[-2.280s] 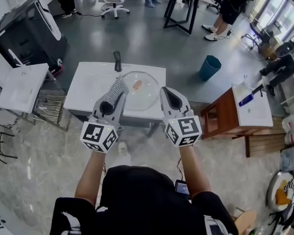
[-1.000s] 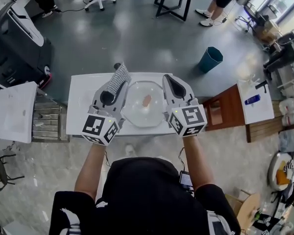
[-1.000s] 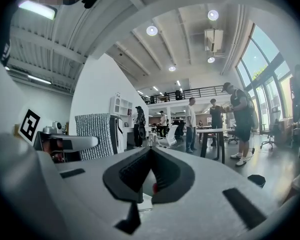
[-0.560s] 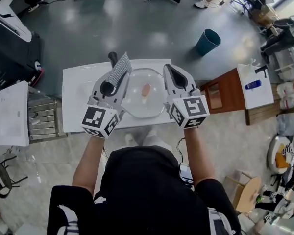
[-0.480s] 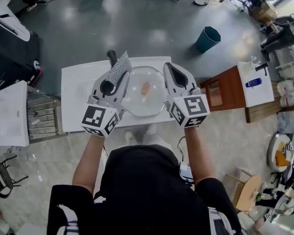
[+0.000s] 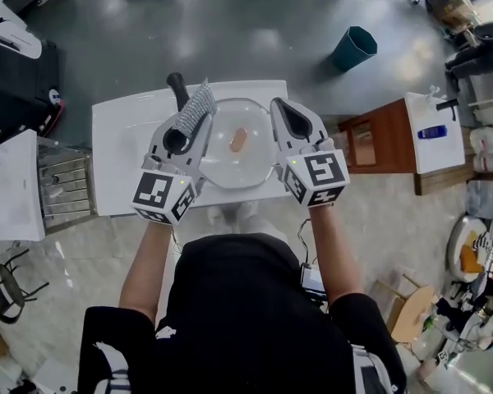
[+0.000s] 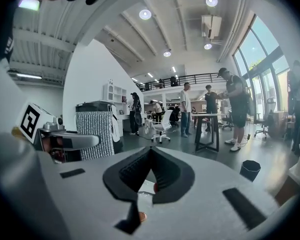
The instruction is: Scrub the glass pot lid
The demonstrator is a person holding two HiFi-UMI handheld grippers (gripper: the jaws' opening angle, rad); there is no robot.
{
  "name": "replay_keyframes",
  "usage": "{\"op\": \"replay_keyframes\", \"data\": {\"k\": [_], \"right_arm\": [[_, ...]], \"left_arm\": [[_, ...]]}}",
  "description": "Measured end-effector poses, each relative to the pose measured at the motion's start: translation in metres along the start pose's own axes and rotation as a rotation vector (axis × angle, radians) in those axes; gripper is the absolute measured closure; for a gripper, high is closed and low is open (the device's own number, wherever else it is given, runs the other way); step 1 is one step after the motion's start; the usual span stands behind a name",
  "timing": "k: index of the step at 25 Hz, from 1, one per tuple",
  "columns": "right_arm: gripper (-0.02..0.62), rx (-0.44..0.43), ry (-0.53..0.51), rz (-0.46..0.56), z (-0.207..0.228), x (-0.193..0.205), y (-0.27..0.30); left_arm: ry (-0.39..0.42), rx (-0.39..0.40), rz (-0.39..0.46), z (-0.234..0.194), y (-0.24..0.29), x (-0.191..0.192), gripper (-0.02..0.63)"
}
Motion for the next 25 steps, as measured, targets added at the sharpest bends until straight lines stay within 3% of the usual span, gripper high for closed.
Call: {"op": "replay_keyframes", "data": {"k": [8,14,22,25], "right_arm": [[0.611,-0.152,-0.03,-0.154,-0.008,0.067,0.02],[0.611,-0.278,-0.109,-0.248,-0.033,0.109,0.034],[0.609,-0.479,-0.312,-0.352,-0.066,0.155,0.036],[0.572,-0.54,-0.389,-0.388,-0.075,0.168,0.036]], "left_arm": [[-0.018,-0.059,-0.03,-0.013,0.018,0.025,0.537],[-0.043,-0.108,-0.058,-0.027,0.016,0.043,0.537],[-0.058,-0.159,-0.082,-0.038,0.01,0.064,0.537],[-0.073,-0.183,-0.091,-0.042,0.004,0.073,0.537]]}}
Point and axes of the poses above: the fingertips, and each gripper's own axes: y forward along the fingers, z to its right, x out of its underside, the point moved 1 cm from there along -y, backward along the fingers, and after that the axes turned 11 degrees about -y, right-handed, at the moved point
